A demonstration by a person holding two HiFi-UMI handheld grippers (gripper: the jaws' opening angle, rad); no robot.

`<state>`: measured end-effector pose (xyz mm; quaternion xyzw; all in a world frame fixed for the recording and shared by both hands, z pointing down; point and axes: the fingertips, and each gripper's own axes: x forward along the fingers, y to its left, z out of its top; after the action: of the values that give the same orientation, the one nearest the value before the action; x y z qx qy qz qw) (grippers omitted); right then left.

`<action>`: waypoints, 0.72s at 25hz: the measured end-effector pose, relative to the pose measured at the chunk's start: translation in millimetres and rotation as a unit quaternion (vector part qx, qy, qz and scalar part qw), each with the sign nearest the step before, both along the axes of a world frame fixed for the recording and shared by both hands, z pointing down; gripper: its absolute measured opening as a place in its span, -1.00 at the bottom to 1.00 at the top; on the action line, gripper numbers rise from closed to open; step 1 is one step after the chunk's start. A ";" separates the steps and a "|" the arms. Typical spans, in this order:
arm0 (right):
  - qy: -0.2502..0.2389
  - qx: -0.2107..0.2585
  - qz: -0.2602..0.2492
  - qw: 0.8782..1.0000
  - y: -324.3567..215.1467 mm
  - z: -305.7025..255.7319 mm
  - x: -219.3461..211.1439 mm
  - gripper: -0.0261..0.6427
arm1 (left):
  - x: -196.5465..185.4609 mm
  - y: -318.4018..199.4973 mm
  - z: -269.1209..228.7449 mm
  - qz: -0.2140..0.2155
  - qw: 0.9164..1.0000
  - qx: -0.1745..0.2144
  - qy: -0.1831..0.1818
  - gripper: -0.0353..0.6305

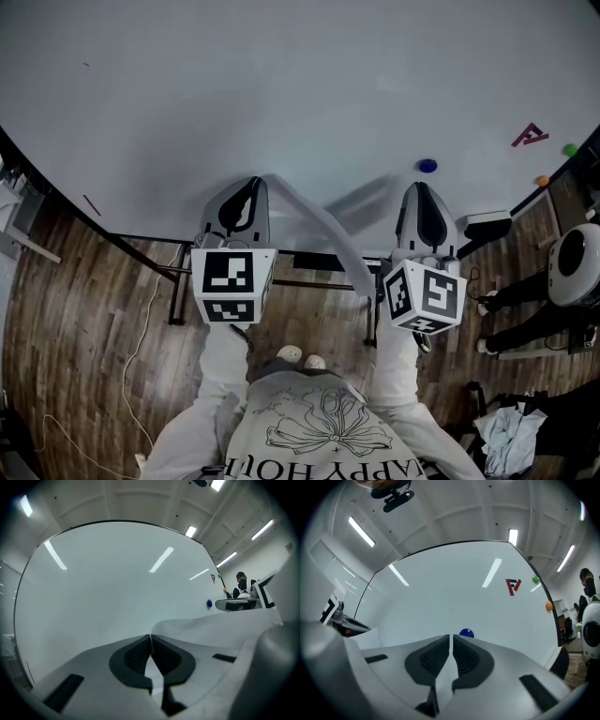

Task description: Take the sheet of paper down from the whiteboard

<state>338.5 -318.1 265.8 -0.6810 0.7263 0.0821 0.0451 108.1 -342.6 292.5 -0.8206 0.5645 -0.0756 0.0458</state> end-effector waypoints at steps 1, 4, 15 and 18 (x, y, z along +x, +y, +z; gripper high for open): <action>0.001 -0.001 0.000 1.000 0.1 0.2 0.1 -0.85 | 0.1 0.4 0.3 0.000 1.000 0.000 0.000 -0.88; 0.001 -0.001 0.001 1.000 0.9 0.3 1.0 -0.87 | 0.2 1.3 1.1 -0.001 1.000 -0.001 0.002 -0.88; 0.001 -0.004 0.003 1.000 4.7 2.6 4.8 -0.88 | 4.3 5.0 2.2 0.001 1.000 -0.004 0.001 -0.88; 0.001 -0.005 0.002 1.000 4.9 3.0 5.2 -0.88 | 5.7 5.0 2.2 0.001 1.000 -0.005 0.001 -0.88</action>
<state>343.8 -313.2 268.8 -0.6829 0.7251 0.0794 0.0404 113.8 -337.5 294.7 -0.8215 0.5634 -0.0776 0.0413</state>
